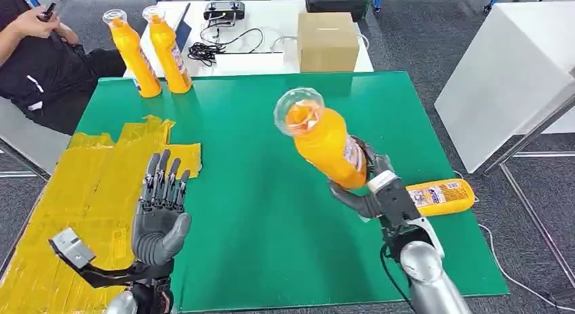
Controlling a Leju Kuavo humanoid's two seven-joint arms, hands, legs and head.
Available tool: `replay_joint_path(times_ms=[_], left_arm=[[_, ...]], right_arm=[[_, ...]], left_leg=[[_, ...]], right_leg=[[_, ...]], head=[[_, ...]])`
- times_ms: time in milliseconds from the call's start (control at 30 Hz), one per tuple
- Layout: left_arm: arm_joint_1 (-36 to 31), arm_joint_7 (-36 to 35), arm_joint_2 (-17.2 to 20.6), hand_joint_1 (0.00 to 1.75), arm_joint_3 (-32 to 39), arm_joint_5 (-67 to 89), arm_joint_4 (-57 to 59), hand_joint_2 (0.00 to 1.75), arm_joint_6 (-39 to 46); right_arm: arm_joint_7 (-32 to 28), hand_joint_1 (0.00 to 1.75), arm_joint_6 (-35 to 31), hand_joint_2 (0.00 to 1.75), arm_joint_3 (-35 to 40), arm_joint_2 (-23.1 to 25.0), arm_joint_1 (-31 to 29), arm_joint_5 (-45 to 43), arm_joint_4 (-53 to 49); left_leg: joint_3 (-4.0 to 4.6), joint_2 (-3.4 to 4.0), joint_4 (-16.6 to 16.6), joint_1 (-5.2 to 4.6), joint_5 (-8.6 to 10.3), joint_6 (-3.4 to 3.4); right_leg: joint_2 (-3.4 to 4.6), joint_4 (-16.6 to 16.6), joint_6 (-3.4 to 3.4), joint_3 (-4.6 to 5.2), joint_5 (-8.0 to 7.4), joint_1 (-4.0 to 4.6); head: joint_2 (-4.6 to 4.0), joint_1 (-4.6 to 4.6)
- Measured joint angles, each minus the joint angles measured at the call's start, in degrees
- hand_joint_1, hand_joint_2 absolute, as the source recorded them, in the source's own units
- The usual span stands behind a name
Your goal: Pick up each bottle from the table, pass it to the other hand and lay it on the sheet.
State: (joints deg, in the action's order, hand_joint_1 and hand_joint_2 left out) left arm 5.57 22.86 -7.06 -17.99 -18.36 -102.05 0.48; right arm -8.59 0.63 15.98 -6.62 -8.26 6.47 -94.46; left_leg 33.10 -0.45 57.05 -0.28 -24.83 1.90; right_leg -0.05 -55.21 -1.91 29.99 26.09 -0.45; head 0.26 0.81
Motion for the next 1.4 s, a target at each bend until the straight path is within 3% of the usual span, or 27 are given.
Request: replay_joint_path(times_ms=[300, 767, 1400], left_arm=[[-1.8, -0.2, 0.1, 0.0, -1.8, 0.1, 1.0, 1.75, 0.6], [-2.9, -0.2, 0.3, 0.0, -3.1, 1.3, 1.0, 1.75, 1.5], [-7.4, -0.9, 0.3, 0.0, -7.0, 8.2, 1.6, 1.75, 13.7]], right_arm=[[2.2, 1.75, -6.0, 1.75, 11.1, 7.1, -4.5, 7.5, 7.8], [5.4, 1.75, -8.9, 1.75, 15.8, 11.1, -9.4, 11.9, 14.7], [8.9, 1.75, -12.0, 1.75, 22.6, 17.1, -17.5, 18.6, 27.8]], left_leg=[[0.1, -0.03, 0.0, 0.01, 0.0, 0.0], [0.1, -0.02, 0.0, 0.0, 0.02, -0.01], [0.14, -0.03, 0.0, 0.0, 0.05, -0.01]], right_leg=[[-0.02, 0.0, 0.0, 0.11, 0.01, 0.0], [-0.01, 0.0, 0.0, 0.1, 0.0, -0.01], [-0.02, 0.0, 0.0, 0.15, 0.0, -0.02]], head=[[0.0, 0.0], [0.0, 0.0], [0.0, 0.02]])
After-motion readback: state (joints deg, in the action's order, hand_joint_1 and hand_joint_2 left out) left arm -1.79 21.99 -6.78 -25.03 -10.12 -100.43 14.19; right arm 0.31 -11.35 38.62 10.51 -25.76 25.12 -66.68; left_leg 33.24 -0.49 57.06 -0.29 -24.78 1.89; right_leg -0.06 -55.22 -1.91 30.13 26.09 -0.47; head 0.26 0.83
